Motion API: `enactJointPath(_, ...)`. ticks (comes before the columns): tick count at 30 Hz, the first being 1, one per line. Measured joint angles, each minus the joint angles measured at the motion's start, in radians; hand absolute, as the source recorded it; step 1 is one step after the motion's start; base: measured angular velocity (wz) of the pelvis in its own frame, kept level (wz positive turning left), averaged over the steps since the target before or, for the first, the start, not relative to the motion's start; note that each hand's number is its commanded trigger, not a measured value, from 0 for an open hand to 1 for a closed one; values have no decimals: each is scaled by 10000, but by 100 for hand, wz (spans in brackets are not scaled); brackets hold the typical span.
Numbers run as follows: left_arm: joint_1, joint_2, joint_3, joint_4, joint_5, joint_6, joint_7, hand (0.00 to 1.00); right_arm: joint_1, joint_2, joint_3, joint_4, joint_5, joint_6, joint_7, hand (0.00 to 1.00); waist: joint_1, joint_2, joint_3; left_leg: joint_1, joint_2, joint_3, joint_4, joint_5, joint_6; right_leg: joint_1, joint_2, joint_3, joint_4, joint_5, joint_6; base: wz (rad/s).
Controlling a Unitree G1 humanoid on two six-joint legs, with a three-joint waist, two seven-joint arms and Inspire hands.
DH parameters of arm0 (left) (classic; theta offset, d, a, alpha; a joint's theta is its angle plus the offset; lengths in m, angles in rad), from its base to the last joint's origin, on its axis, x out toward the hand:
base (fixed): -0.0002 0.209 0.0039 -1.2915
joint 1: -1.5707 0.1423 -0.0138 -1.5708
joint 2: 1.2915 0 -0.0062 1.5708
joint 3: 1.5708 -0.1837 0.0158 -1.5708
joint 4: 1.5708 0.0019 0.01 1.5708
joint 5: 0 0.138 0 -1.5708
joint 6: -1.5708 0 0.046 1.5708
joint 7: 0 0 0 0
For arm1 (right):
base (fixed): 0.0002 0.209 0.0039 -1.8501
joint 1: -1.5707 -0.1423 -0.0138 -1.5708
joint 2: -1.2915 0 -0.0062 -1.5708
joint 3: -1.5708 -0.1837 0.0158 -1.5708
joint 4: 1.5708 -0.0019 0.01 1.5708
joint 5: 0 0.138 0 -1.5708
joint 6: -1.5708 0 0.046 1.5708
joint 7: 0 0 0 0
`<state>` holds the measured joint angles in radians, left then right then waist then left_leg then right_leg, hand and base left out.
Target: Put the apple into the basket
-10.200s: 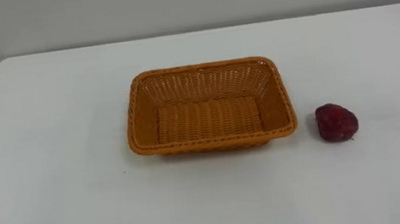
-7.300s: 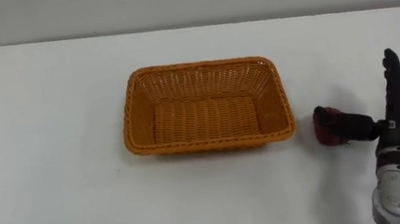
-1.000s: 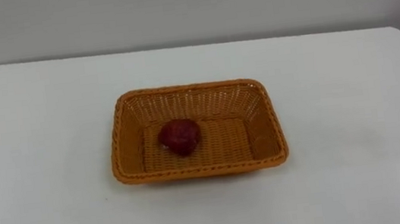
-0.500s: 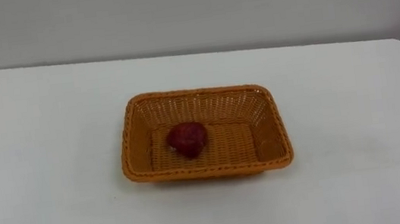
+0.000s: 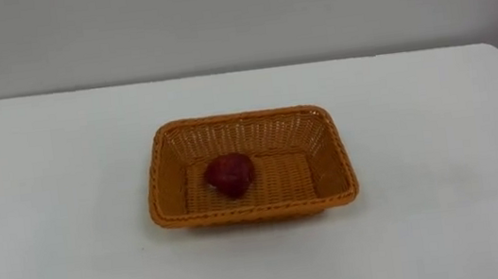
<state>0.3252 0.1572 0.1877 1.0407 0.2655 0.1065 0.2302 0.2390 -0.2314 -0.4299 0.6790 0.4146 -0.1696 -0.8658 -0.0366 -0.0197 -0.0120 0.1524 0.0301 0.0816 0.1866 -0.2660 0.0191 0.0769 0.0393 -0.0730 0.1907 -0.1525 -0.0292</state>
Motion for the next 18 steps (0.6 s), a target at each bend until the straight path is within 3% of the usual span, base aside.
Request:
enactJointPath(8, 44, 209, 521, -57, 8, -449, -61, 0, -197, -13, -1113, -391, 2450, -45, -1708, 0, -375, -211, 39, -201, -100, 38, 25, 13, 19, -478, -53, 200, 478, -338, 37, -4)
enactJointPath(10, 46, 283, 528, -131, 10, -520, -76, 0, -159, -35, -1543, -322, 3700, -261, -1990, 0, -532, -268, 65, -371, -103, 23, 93, 14, 21, -628, -60, 192, 490, -371, 37, -2)
enactJointPath(12, 49, 353, 539, -308, 11, -591, -80, 0, -1, -14, -1706, -212, 4735, -292, -2087, 0, -557, -346, 106, -449, -90, 8, 105, 14, 19, -676, -51, 194, 474, -385, 15, 3)
enactJointPath(18, 38, 408, 683, -429, 6, -697, -273, 0, 238, 15, -1980, 1034, 6789, -329, -1675, 0, -725, -325, 90, -587, -93, -6, 122, 14, 18, -822, -58, 215, 507, -416, 0, 0)
